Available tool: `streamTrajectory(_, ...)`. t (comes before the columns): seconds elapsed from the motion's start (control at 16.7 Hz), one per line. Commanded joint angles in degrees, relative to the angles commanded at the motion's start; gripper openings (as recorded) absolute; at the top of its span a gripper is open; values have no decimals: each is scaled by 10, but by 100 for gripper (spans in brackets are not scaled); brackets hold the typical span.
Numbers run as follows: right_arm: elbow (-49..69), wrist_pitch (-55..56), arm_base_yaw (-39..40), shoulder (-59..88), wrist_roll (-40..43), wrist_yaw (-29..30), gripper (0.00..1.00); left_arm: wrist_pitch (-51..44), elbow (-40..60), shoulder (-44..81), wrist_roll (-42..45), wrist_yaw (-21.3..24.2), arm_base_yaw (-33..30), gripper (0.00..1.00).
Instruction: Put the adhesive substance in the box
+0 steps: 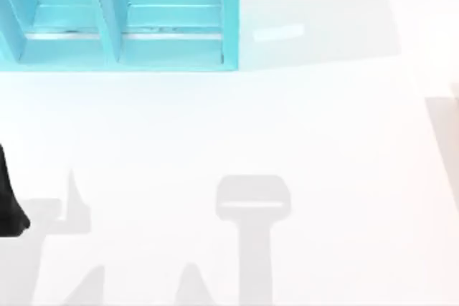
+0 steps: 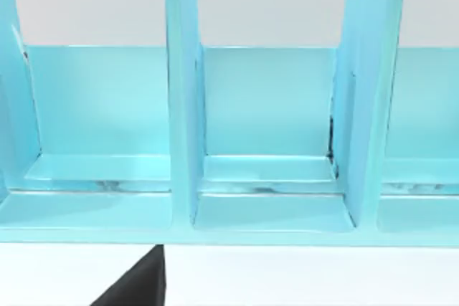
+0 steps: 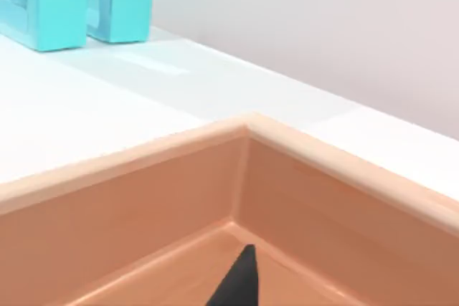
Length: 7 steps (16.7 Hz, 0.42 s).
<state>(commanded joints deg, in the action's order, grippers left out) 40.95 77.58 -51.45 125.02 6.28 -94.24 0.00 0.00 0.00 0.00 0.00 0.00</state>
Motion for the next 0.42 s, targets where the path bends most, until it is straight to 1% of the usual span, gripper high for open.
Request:
streamTrajectory(0.06, 0, 0, 0, 0, 0, 0, 98, 0, 0, 0, 0, 0, 0, 100)
streamTrajectory(0.12, 0, 0, 0, 0, 0, 0, 100, 0, 0, 0, 0, 0, 0, 100)
streamTrajectory(0.42, 0, 0, 0, 0, 0, 0, 100, 0, 0, 0, 0, 0, 0, 100)
